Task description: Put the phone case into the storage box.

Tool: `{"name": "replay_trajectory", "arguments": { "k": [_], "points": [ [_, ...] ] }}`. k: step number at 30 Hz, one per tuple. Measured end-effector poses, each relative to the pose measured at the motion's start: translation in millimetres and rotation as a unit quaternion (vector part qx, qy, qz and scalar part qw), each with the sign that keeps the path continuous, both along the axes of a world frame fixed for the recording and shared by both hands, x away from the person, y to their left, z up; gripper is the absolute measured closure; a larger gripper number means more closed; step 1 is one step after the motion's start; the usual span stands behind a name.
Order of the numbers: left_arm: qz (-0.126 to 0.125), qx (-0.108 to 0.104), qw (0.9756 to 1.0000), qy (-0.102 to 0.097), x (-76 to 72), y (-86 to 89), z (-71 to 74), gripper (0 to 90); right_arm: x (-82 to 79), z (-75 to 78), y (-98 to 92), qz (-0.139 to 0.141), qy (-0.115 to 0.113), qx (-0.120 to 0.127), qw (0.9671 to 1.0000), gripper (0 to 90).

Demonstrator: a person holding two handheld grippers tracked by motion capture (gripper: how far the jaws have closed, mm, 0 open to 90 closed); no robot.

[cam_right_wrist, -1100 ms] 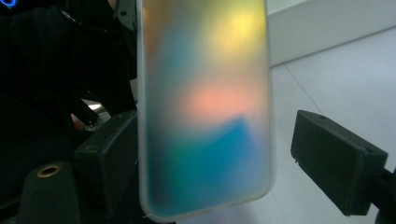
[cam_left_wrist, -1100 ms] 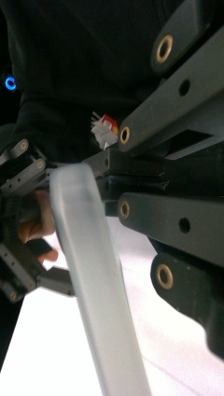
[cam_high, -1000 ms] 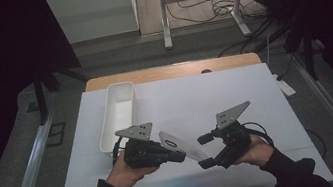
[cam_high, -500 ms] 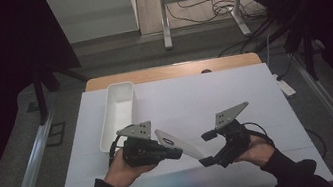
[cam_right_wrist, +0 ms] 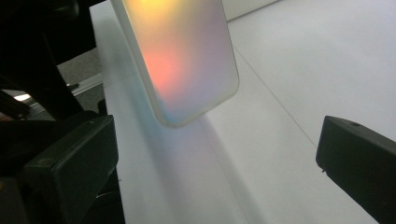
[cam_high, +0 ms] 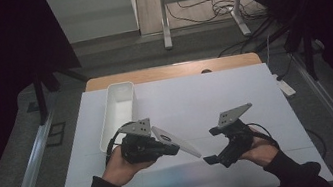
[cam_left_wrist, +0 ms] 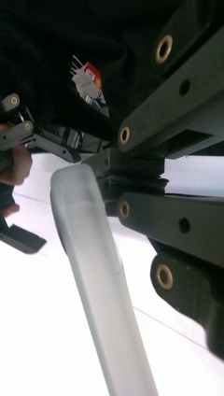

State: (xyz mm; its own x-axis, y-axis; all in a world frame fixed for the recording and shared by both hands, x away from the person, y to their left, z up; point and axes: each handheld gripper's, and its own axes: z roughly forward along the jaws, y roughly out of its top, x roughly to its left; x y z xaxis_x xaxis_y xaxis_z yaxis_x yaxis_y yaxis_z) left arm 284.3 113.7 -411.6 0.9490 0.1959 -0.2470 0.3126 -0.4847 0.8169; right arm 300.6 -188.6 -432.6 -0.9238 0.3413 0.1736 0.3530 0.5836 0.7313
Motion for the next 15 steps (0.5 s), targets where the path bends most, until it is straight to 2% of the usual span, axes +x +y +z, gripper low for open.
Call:
{"name": "replay_trajectory", "arguments": {
  "k": [11, 15],
  "points": [
    [0.042, 0.016, 0.9990, -0.002, 8.6, 3.8, 2.6, 88.0, -2.3, -0.4, -13.0, -0.034, -0.015, -0.013, 0.9992, 0.0],
    [0.059, 0.026, 0.9979, -0.003, 13.3, 5.0, 3.0, 88.0, -3.9, -0.7, -18.5, -0.045, -0.020, -0.016, 0.9987, 0.0]
  ]
}}
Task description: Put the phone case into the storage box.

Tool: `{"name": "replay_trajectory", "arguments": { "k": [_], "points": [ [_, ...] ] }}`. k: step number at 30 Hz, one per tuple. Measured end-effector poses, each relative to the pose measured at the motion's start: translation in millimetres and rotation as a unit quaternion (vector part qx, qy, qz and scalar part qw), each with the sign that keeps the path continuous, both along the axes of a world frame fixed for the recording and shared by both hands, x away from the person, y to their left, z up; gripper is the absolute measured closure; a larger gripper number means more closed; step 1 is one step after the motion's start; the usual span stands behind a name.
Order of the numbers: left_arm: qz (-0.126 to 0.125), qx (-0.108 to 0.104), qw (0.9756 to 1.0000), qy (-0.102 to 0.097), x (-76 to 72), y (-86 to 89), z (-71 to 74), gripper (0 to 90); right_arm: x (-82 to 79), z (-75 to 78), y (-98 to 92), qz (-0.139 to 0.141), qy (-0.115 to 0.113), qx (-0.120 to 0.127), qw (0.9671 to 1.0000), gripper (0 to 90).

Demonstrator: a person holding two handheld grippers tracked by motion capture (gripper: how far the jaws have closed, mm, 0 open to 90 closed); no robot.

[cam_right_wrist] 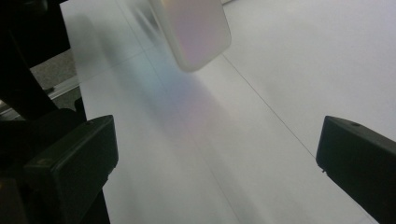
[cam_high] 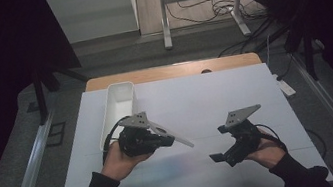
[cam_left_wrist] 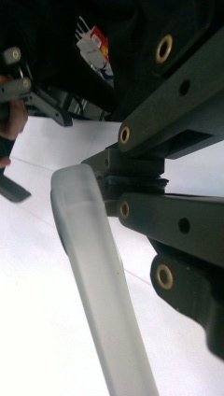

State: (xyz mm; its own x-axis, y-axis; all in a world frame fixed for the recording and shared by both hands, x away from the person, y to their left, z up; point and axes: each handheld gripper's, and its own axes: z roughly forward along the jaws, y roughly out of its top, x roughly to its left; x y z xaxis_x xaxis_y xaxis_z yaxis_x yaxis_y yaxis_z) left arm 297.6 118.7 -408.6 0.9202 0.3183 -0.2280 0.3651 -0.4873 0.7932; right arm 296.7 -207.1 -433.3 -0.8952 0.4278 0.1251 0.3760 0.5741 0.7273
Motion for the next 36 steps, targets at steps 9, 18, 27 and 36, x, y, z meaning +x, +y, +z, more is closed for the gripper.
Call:
{"name": "replay_trajectory", "arguments": {
  "k": [9, 18, 27, 36],
  "points": [
    [0.031, 0.022, 0.9993, -0.002, 10.3, 5.2, 1.7, 88.0, -3.0, -1.5, -13.3, -0.030, -0.004, -0.005, 0.9995, 0.0],
    [0.052, 0.038, 0.9979, -0.011, 16.6, 6.6, 8.4, 88.0, -7.0, -1.1, -25.4, -0.059, -0.014, -0.005, 0.9981, 0.0],
    [0.077, 0.054, 0.9955, -0.013, 25.2, 14.3, 15.4, 88.0, -11.4, -3.8, -41.8, -0.094, -0.028, -0.006, 0.9952, 0.0],
    [0.102, 0.076, 0.9917, -0.016, 33.8, 25.6, 22.8, 88.0, -15.7, -7.7, -56.4, -0.118, -0.041, -0.013, 0.9921, 0.0]
  ]
}}
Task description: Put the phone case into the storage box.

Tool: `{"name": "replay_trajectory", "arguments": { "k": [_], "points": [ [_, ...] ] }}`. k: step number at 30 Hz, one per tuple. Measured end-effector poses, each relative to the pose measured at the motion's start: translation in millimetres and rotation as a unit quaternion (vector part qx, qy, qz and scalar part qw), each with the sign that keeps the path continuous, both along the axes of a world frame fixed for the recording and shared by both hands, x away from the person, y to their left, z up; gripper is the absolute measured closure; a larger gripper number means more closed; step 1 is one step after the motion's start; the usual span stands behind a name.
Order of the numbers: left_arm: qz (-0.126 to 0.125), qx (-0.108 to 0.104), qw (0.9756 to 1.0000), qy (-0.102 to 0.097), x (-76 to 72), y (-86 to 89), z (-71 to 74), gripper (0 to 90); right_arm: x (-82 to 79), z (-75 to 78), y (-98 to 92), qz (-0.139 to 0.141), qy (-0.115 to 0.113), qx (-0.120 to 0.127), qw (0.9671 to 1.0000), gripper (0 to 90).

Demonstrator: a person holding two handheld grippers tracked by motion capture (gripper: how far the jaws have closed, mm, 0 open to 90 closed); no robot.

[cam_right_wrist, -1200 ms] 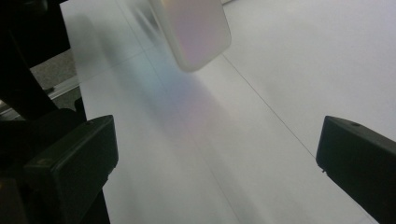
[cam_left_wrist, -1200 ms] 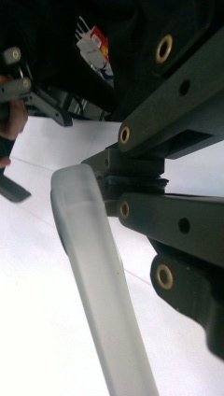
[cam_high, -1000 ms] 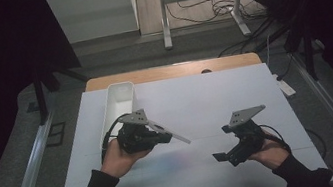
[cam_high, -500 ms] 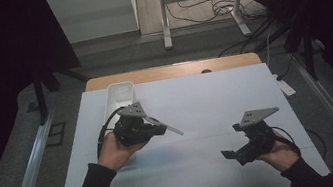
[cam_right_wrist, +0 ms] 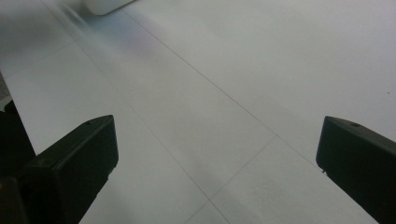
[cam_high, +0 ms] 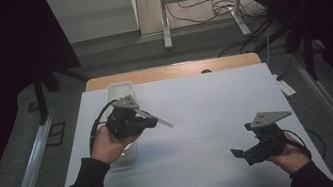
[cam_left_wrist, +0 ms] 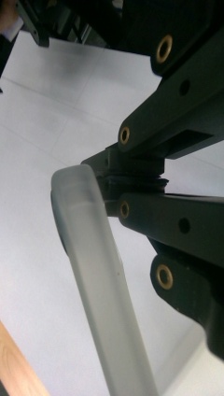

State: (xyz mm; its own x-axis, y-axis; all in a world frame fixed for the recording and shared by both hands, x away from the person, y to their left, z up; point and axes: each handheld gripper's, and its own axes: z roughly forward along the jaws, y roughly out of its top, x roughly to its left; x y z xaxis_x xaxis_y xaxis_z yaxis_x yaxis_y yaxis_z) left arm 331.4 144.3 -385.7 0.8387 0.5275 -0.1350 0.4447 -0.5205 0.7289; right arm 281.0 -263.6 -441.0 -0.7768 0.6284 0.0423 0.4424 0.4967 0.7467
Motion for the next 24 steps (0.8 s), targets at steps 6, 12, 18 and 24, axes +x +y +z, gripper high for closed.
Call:
{"name": "replay_trajectory", "arguments": {
  "k": [6, 12, 18, 24],
  "points": [
    [0.012, 0.010, 0.9999, -0.002, 3.5, 5.4, 5.1, 88.0, -2.3, -0.5, -6.2, -0.009, -0.001, 0.003, 1.0000, 0.0],
    [0.025, 0.014, 0.9996, -0.001, 7.3, 13.3, 9.7, 88.0, -5.1, -0.8, -13.4, -0.020, -0.001, 0.000, 0.9998, 0.0],
    [0.041, 0.016, 0.9990, -0.001, 9.8, 22.4, 12.6, 88.0, -5.9, -2.6, -20.4, -0.030, -0.001, 0.000, 0.9995, 0.0],
    [0.058, 0.018, 0.9982, 0.000, 12.4, 31.8, 16.3, 88.0, -6.2, -5.9, -27.3, -0.040, 0.001, 0.000, 0.9992, 0.0]
  ]
}}
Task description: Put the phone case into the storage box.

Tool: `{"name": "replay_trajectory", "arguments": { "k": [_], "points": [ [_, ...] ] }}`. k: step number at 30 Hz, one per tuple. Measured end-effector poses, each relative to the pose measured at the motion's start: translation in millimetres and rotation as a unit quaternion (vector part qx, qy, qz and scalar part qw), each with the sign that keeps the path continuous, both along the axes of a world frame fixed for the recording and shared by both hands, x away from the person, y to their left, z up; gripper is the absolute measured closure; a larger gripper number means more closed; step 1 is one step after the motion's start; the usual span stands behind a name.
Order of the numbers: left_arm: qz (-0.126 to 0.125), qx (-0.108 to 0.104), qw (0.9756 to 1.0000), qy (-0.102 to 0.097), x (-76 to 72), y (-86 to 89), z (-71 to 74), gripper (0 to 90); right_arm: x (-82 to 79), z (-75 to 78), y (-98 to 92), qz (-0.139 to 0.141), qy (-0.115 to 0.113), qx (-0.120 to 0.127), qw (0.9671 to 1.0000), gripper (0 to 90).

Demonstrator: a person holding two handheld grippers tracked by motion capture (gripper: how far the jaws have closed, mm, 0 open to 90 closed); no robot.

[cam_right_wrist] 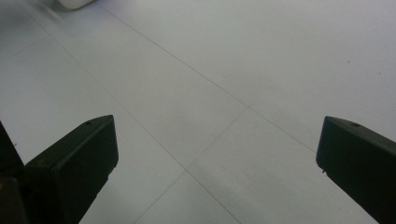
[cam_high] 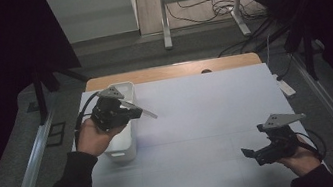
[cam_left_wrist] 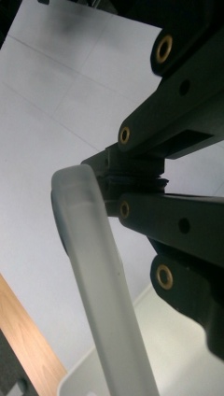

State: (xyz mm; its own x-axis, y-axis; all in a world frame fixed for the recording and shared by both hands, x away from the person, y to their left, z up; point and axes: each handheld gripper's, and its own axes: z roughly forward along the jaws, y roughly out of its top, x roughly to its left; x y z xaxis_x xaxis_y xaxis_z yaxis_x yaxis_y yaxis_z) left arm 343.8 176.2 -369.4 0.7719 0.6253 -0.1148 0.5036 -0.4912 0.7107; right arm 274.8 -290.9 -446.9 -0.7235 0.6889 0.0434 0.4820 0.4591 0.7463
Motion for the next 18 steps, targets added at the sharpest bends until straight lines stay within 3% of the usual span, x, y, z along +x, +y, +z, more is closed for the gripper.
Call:
{"name": "replay_trajectory", "arguments": {
  "k": [5, 8, 18],
  "points": [
    [0.014, 0.001, 0.9999, 0.001, 2.6, 8.8, 2.6, 88.0, -1.1, -2.3, -5.8, -0.013, 0.002, -0.004, 0.9999, 0.0],
    [0.019, 0.002, 0.9998, 0.001, 3.6, 12.1, 3.3, 88.0, -1.1, -5.7, -10.9, -0.023, 0.002, -0.018, 0.9996, 0.0],
    [0.044, 0.006, 0.9990, 0.004, 9.4, 26.0, 5.1, 88.0, -6.2, -10.2, -25.0, -0.052, 0.012, -0.023, 0.9983, 0.0]
  ]
}}
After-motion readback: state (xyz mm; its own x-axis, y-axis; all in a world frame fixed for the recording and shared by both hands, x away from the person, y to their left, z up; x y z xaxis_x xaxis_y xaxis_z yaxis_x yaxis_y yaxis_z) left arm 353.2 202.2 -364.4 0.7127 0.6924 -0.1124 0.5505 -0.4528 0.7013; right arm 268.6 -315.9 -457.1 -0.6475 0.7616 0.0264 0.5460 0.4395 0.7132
